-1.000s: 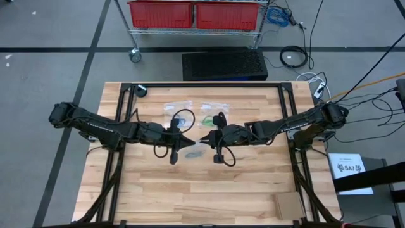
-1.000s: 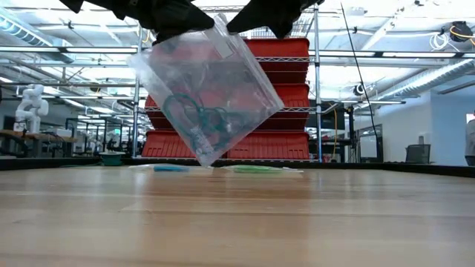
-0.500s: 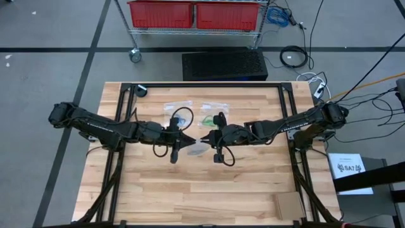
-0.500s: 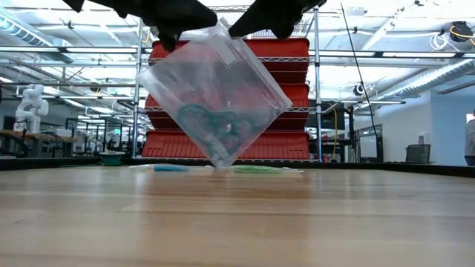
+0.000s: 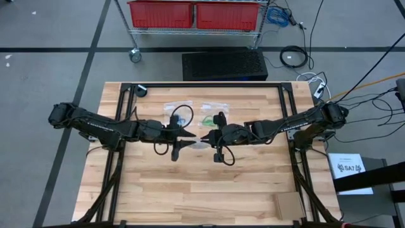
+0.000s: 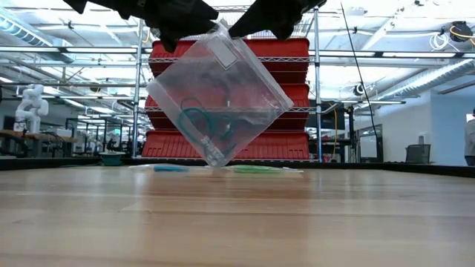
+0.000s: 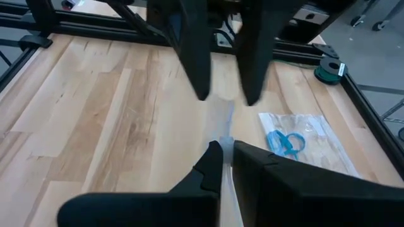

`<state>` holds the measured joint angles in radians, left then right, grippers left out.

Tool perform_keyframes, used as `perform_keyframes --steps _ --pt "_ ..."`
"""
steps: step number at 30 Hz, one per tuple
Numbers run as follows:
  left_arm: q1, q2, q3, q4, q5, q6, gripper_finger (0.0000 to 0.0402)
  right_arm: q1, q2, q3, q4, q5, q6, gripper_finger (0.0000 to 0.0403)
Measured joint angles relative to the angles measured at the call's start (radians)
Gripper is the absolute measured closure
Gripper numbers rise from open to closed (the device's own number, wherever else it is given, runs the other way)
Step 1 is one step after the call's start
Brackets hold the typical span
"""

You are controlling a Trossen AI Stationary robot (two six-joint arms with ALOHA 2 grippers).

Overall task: Sort rubber bands
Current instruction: Close the bottom transparent zip bag

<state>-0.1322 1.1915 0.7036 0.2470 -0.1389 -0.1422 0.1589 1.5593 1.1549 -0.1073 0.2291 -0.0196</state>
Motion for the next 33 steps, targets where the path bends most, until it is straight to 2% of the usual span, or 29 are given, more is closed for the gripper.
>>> perform_keyframes --steps 3,6,12,21,27,33 --pt "0.0 0.0 0.0 -0.002 -0.032 0.019 0.0245 0.0 0.0 0.0 -0.001 -0.002 0.0 0.0399" --pt "0.0 0.0 0.0 -0.002 -0.02 0.021 0.0237 0.0 0.0 0.0 -0.001 -0.023 0.0 0.0399" --pt "0.0 0.029 0.0 0.009 0.067 0.019 0.0235 0.0 0.0 0.001 0.0 -0.024 -0.002 0.0399" --pt "0.014 0.079 0.0 0.09 0.072 0.019 0.024 0.0 0.0 0.001 -0.001 -0.024 -0.003 0.0399" --pt "0.02 0.073 0.0 0.082 0.077 0.019 0.0284 0.0 0.0 0.001 -0.002 -0.024 -0.003 0.0399" --pt "0.02 0.073 0.0 0.082 0.078 0.044 0.0364 0.0 0.0 0.001 -0.003 -0.023 -0.003 0.0399"
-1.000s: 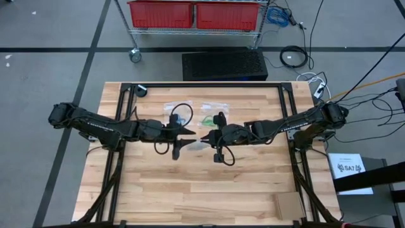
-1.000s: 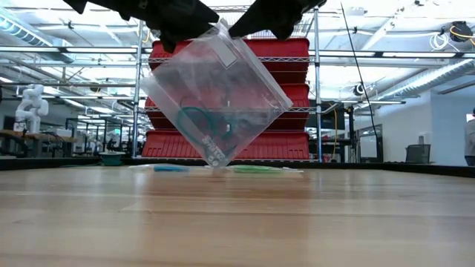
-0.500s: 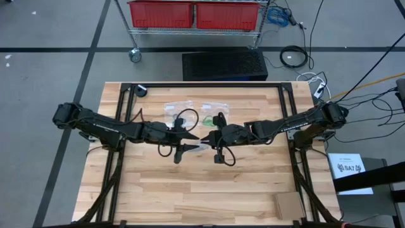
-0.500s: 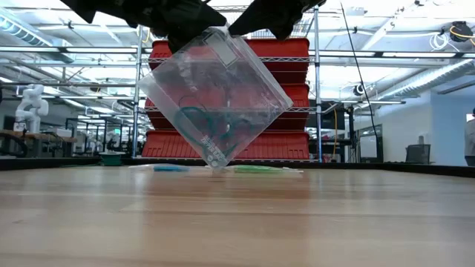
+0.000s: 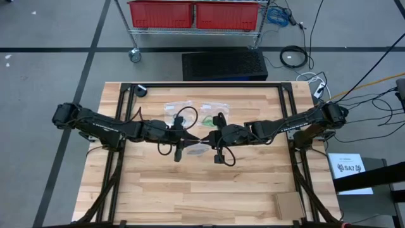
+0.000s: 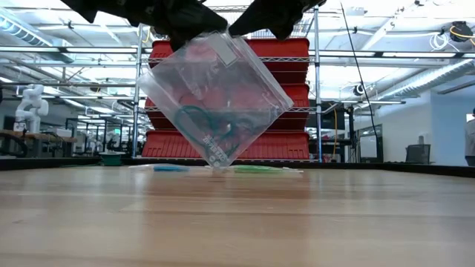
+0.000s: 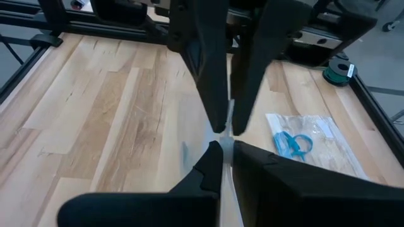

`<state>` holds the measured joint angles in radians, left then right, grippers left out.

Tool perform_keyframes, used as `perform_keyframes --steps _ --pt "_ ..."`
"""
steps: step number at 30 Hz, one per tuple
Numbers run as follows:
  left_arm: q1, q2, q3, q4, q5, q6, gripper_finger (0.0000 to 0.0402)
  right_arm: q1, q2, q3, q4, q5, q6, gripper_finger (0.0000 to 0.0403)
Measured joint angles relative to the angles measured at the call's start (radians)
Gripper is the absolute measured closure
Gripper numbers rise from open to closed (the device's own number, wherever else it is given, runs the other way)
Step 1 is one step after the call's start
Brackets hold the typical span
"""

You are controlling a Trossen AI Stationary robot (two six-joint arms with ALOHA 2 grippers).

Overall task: Sort rubber bands
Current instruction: Close the bottom transparent zip bag

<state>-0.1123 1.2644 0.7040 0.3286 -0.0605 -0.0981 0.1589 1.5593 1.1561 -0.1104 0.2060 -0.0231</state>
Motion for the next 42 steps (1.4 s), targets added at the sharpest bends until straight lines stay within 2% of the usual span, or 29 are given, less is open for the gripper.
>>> perform_keyframes --steps 2,6,17,42 --pt "0.001 0.0 0.0 0.0 0.0 0.007 0.039 0.0 0.0 0.0 -0.001 0.0 0.0 0.0399" --pt "0.003 0.0 0.0 0.0 0.001 0.008 0.0397 0.0 0.0 0.001 -0.014 0.003 0.004 0.0399" --pt "0.003 -0.05 0.009 -0.02 0.0 0.029 0.04 0.0 -0.003 0.004 -0.08 0.004 0.032 0.0399" --pt "0.003 -0.09 0.015 -0.052 -0.023 0.027 0.0401 0.0 0.0 0.0 -0.429 0.008 0.201 0.0399"
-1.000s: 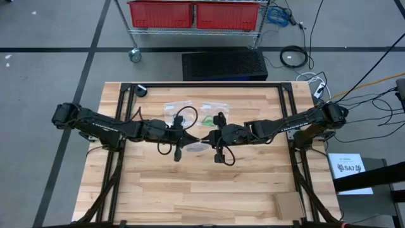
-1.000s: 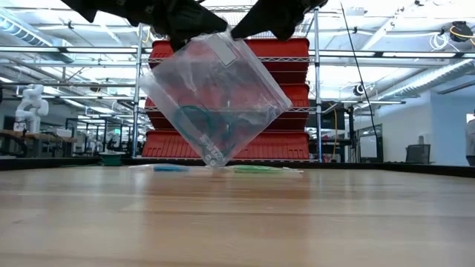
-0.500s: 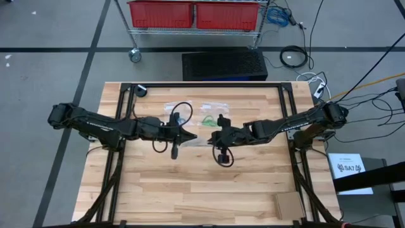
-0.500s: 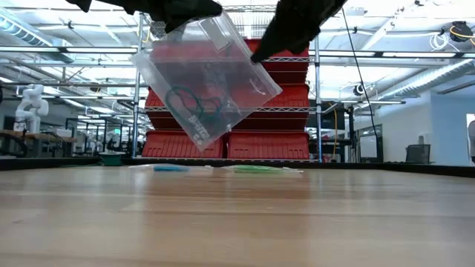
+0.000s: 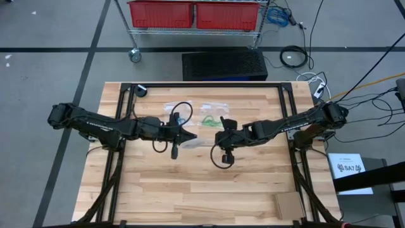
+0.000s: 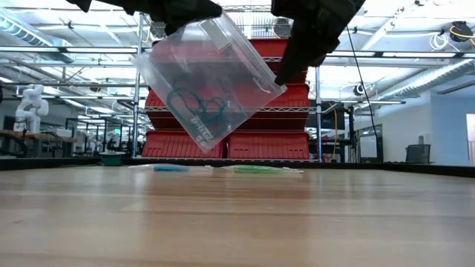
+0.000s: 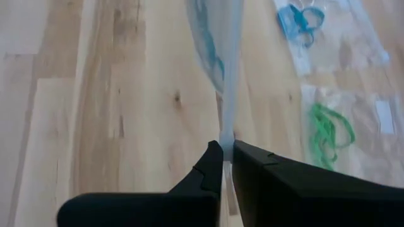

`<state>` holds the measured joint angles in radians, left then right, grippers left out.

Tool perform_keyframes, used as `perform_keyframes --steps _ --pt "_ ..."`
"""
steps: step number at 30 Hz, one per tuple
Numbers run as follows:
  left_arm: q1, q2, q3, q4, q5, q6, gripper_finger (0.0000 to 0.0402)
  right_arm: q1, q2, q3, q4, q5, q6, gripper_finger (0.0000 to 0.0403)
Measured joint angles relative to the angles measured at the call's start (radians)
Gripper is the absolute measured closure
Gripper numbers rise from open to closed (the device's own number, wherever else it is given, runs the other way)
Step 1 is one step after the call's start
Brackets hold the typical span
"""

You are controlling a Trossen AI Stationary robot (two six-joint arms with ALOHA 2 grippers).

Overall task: Sort rubber bands
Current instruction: Close the bottom transparent zip bag, then move the transparent zip bags aligned to the other transparent zip bag

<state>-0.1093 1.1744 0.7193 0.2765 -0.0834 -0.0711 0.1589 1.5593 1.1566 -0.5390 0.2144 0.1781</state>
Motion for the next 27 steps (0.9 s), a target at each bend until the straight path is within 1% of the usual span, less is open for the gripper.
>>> perform_keyframes --steps 6,9,13,16,18,21,24,27 --pt "-0.012 0.0 0.0 -0.006 0.0 -0.027 0.0401 0.021 0.0 0.001 -0.037 -0.005 0.025 0.0399" --pt "-0.027 0.001 0.0 -0.006 0.0 -0.048 0.0401 0.034 -0.003 0.003 -0.044 -0.046 0.059 0.0397" --pt "-0.043 0.018 0.0 0.01 -0.001 -0.081 0.0401 0.06 -0.02 0.003 -0.086 -0.059 0.105 0.0377" --pt "-0.05 0.042 0.005 0.072 -0.002 -0.105 0.0402 0.082 -0.045 -0.006 -0.188 -0.102 0.142 0.0352" --pt "-0.052 0.063 0.006 0.098 0.003 -0.115 0.0401 0.095 -0.063 0.017 -0.224 -0.101 0.181 0.0335" --pt "-0.052 0.095 0.004 0.12 0.004 -0.134 0.0401 0.113 -0.089 0.046 -0.341 -0.092 0.241 0.0314" --pt "-0.051 0.13 0.004 0.169 0.009 -0.182 0.0401 0.134 -0.095 0.069 -0.427 -0.108 0.281 0.0304" --pt "-0.057 0.178 0.001 0.224 0.062 -0.242 0.0402 0.151 -0.108 0.088 -0.468 -0.169 0.305 0.0306"
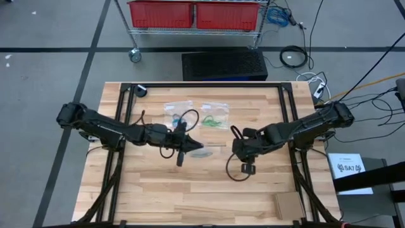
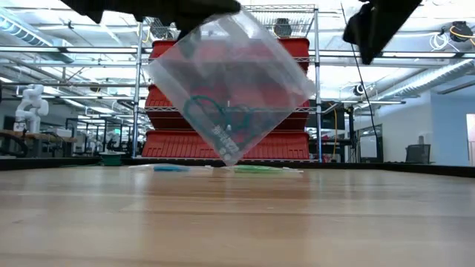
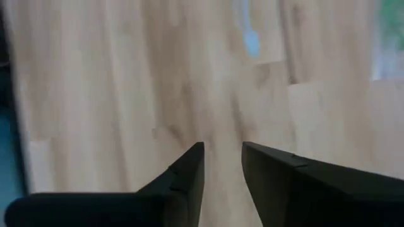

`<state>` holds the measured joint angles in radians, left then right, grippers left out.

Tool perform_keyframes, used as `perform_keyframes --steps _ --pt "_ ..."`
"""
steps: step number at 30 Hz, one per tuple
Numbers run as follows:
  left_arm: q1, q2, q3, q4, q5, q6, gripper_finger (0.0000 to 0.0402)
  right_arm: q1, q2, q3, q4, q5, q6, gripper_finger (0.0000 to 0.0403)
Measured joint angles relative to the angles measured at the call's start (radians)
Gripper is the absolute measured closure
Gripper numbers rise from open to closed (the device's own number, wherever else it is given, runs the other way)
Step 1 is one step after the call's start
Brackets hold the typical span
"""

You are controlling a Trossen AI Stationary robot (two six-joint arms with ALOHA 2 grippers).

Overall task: Sort rubber bands
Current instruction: Move the transparent zip bags aligned to the other transparent zip bag

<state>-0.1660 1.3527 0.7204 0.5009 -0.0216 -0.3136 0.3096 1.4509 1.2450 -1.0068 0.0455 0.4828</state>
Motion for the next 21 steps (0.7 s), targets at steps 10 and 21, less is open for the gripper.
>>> perform_keyframes --steps 10,21 --pt "0.005 0.048 0.0 0.012 0.073 -0.091 0.0402 0.027 -0.002 0.004 -0.026 -0.08 0.031 0.0323" --pt "0.112 0.337 -0.001 -0.119 0.048 -0.012 0.0372 0.011 0.0 0.005 0.01 0.003 0.023 0.0323"
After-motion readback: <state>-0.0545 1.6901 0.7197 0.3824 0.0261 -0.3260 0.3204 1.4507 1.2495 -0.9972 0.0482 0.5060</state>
